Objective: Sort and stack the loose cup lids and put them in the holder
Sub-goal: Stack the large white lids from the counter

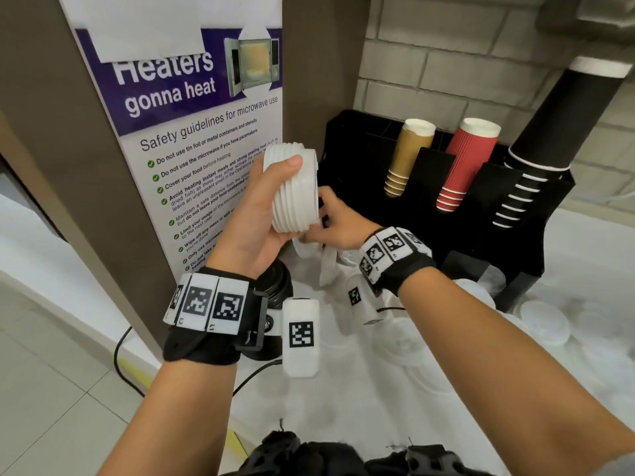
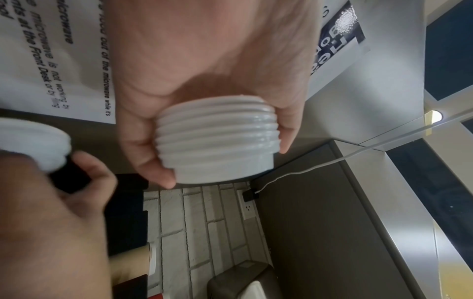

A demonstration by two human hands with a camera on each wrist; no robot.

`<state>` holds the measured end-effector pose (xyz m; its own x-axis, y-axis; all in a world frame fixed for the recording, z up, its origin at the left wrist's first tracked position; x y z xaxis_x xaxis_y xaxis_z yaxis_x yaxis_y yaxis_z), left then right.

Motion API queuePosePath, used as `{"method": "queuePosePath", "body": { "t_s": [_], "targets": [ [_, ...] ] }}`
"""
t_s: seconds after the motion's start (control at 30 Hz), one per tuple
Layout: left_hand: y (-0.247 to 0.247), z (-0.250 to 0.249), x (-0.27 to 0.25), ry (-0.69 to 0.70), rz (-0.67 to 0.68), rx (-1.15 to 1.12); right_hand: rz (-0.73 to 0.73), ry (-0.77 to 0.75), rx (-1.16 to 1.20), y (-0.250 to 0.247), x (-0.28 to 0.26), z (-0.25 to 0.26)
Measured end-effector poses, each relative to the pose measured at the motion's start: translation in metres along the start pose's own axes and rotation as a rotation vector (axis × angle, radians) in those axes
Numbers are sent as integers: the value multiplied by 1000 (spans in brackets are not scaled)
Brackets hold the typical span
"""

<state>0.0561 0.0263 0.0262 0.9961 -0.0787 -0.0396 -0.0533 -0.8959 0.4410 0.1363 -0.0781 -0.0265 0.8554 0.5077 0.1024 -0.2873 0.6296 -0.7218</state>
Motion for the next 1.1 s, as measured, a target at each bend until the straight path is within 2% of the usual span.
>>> {"method": "queuePosePath", "body": {
  "t_s": [0.1, 0.2, 0.27, 0.37, 0.5, 0.73, 1.1],
  "targets": [
    [1, 0, 0, 1, 7, -6, -204, 7, 314, -30, -20, 0],
    [6, 6, -1, -1, 12, -23, -343, -32, 641, -48, -49, -4],
    [10, 14, -2, -19, 20, -35, -372, -94, 796, -53, -70, -4],
    [17, 32, -2, -68, 47, -14, -394, -142, 895, -53, -98, -5],
    [27, 51, -4, -107, 81, 44, -460, -117, 792, -52, -119, -5],
    [38, 67, -6, -136, 147, 102, -393, -171, 663, -45, -128, 12],
    [44, 70, -8, -149, 163, 87, -396, -177, 601, -46, -132, 22]
  ]
}}
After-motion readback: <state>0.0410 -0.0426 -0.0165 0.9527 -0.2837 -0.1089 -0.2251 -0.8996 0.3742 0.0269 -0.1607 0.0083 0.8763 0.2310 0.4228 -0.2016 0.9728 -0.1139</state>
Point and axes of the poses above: each hand's wrist, its own x-axis towards the middle knuckle, its own y-axis out of the palm, z = x × y, the point moved 8 cm from there along x, towards the middle knuckle, and after that the axes turned 7 degrees about -y, right-handed, at the moved point
